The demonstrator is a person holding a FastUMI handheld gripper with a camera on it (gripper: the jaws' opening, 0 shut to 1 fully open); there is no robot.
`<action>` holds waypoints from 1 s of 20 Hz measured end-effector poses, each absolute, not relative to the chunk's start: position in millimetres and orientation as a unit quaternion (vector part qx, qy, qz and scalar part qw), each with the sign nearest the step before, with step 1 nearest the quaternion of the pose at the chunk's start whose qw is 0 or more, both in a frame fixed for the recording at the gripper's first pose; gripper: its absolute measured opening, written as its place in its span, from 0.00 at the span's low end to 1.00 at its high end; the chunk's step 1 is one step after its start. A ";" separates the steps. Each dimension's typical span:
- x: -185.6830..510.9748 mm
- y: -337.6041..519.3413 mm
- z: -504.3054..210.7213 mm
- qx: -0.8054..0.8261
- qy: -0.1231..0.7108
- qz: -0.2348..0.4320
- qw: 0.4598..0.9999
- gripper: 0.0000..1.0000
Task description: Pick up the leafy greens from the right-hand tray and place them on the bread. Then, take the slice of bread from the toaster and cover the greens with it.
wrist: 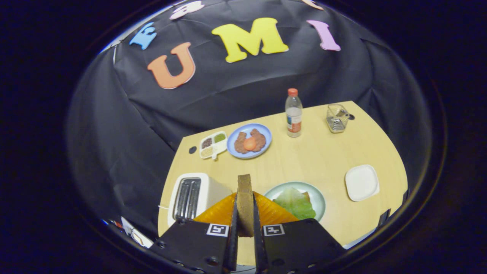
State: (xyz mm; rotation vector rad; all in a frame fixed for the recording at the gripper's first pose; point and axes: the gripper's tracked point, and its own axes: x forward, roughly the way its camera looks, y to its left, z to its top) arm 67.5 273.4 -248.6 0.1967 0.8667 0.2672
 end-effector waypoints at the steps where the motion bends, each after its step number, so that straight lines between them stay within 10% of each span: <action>1: 70.9 262.0 -264.2 0.099 0.427 0.124 0.890 0.18; 20: 99.0 183.1 -404.7 0.120 0.500 0.108 0.851 0.27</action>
